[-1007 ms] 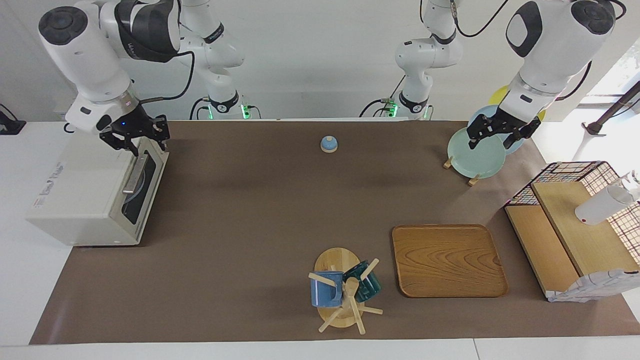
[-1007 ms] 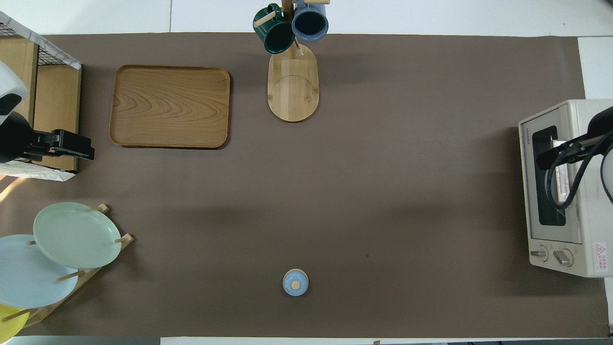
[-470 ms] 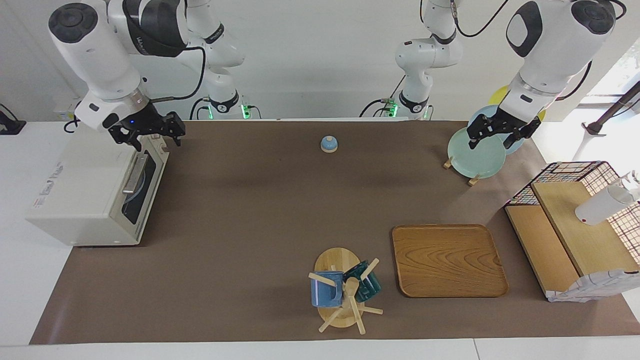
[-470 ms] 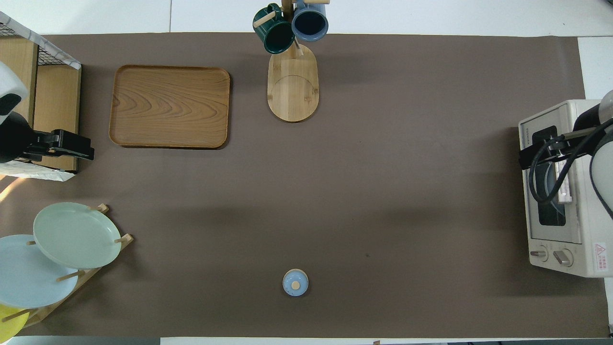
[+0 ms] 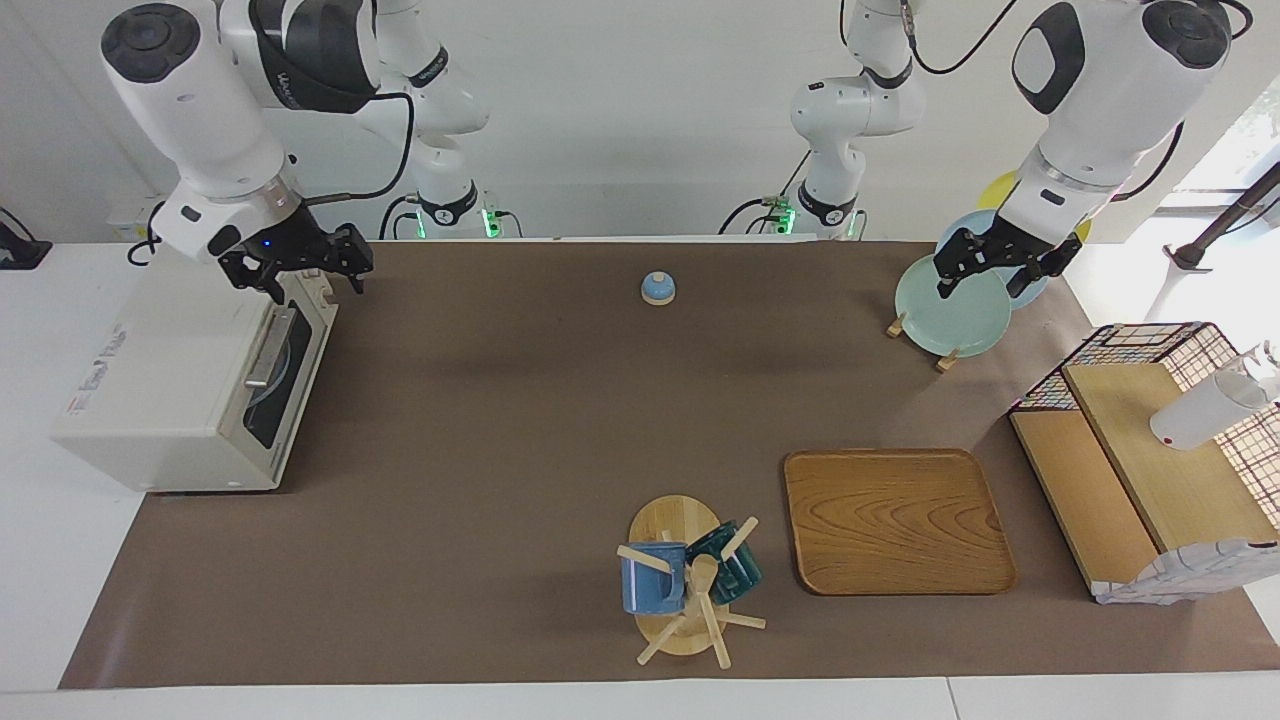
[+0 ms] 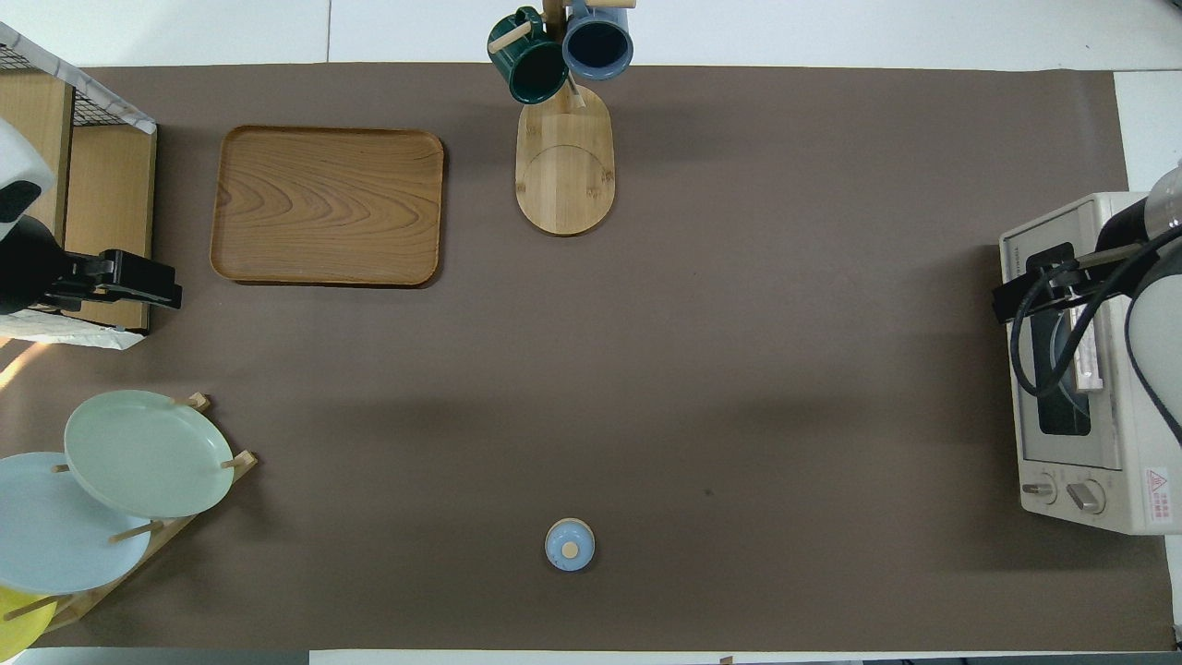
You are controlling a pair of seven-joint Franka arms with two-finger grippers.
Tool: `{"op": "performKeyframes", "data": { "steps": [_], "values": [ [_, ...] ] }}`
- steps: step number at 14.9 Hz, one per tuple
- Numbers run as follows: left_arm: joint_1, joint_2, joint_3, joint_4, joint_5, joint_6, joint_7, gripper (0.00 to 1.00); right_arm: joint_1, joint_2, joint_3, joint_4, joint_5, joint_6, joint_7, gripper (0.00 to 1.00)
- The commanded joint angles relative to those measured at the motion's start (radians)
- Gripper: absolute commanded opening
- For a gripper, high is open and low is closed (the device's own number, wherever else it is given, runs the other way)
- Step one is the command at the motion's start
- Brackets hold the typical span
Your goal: Put eggplant into oven
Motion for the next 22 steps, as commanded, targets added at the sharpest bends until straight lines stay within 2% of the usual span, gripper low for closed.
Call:
{"op": "performKeyframes", "data": {
  "steps": [1,7,10,22],
  "values": [
    [0.011,-0.007,-0.008,0.001,0.018,-0.001,-0.008,1.00,0.008,-0.037,-0.012,-0.046,0.006,0.011,0.009,1.00],
    [0.011,-0.007,-0.006,0.002,0.018,-0.001,-0.008,1.00,0.006,-0.067,-0.017,-0.071,0.002,0.012,0.017,1.00],
    [0.011,-0.007,-0.008,0.001,0.018,-0.001,-0.008,1.00,0.017,-0.067,-0.043,-0.068,0.002,0.014,0.015,1.00],
    [0.011,-0.007,-0.008,0.001,0.018,-0.001,-0.008,1.00,0.018,-0.081,-0.048,-0.066,0.006,0.008,0.044,1.00]
  ]
}}
